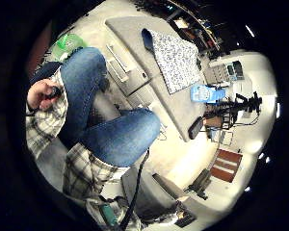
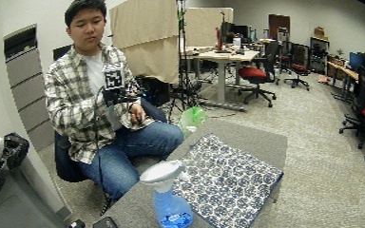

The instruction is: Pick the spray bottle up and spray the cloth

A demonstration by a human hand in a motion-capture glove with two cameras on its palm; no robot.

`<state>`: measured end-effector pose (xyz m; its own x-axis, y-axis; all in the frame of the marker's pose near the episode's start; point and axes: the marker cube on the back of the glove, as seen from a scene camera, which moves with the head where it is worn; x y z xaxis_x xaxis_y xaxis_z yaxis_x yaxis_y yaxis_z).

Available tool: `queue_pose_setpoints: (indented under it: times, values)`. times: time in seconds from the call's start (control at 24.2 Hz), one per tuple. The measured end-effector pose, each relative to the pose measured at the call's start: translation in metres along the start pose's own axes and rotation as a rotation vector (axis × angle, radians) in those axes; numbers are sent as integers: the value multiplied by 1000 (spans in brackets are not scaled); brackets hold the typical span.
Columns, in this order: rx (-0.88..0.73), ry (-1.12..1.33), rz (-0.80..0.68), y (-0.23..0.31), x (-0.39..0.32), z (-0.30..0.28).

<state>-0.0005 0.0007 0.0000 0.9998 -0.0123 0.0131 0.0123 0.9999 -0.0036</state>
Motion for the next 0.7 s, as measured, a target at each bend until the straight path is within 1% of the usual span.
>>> queue_pose_setpoints:
  times: [0.41,0.7]
  values:
    - [-4,-34,-2,-2,0,1]
    - [14,-26,61,-4,22,2]
